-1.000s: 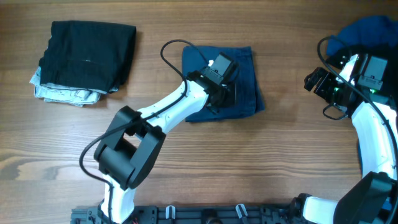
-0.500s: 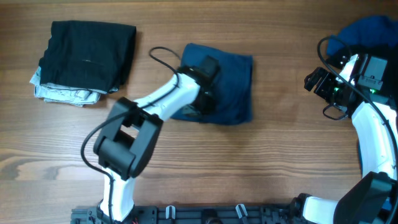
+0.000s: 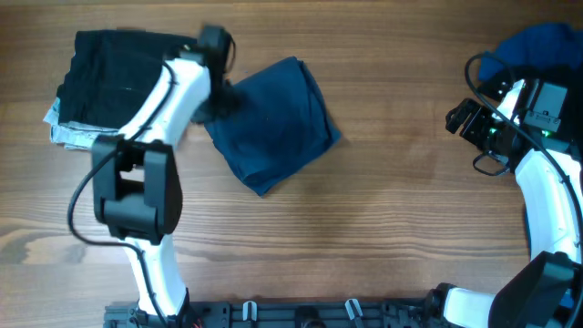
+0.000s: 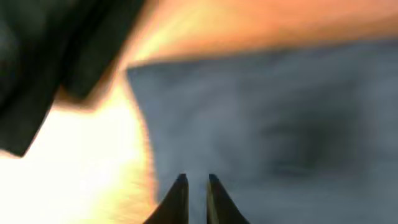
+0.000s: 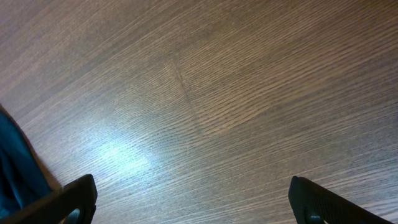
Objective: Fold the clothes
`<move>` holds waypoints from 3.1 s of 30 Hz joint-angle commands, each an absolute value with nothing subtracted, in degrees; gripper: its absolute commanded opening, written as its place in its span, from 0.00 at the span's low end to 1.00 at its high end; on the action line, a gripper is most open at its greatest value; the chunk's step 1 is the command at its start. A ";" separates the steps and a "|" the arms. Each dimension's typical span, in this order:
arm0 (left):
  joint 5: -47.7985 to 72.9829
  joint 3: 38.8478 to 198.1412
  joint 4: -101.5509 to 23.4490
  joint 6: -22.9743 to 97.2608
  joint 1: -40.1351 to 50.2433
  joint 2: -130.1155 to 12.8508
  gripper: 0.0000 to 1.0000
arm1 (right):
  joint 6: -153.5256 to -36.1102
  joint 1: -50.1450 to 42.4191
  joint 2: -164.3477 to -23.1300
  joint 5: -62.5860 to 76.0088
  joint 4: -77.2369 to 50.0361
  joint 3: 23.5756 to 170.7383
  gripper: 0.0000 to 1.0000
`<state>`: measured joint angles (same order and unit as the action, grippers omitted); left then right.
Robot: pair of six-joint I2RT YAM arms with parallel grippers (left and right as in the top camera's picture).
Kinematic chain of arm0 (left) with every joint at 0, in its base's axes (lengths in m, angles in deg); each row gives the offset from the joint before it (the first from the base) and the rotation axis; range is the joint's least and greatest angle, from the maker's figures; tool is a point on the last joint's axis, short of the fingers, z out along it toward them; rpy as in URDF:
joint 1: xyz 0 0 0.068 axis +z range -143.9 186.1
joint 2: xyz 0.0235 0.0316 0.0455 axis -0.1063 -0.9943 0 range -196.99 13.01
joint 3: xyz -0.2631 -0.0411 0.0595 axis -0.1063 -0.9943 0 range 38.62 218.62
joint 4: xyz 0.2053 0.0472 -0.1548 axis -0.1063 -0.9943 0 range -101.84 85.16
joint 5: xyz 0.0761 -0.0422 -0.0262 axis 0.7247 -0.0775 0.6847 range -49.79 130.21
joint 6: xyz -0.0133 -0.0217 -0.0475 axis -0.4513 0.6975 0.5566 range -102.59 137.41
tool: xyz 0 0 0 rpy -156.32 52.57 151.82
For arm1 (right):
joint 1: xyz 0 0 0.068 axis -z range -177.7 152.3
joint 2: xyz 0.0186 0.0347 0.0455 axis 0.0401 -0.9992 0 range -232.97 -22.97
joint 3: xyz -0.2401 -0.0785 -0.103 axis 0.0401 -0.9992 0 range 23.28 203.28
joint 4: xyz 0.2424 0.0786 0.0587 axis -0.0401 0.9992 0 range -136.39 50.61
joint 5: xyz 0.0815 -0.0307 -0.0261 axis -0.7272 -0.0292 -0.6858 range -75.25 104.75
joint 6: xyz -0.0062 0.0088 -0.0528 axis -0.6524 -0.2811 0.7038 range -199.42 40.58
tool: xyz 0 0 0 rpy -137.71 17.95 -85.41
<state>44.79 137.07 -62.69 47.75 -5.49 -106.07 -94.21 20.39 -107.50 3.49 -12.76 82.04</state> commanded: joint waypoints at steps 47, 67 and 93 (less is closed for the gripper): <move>44.53 137.71 -72.46 49.61 -8.40 -103.56 0.04 | -94.58 20.28 -107.89 4.67 -12.87 82.41 1.00; 39.54 139.74 -38.17 55.62 -20.68 -118.95 0.05 | -94.58 20.28 -107.89 4.67 -12.87 82.41 1.00; 26.62 139.78 -66.43 44.91 -35.37 -108.85 0.04 | -94.58 20.28 -107.89 4.67 -12.87 82.41 1.00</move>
<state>26.19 140.07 -67.24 44.63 -37.01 -117.88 -94.21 20.39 -107.50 3.49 -12.76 82.04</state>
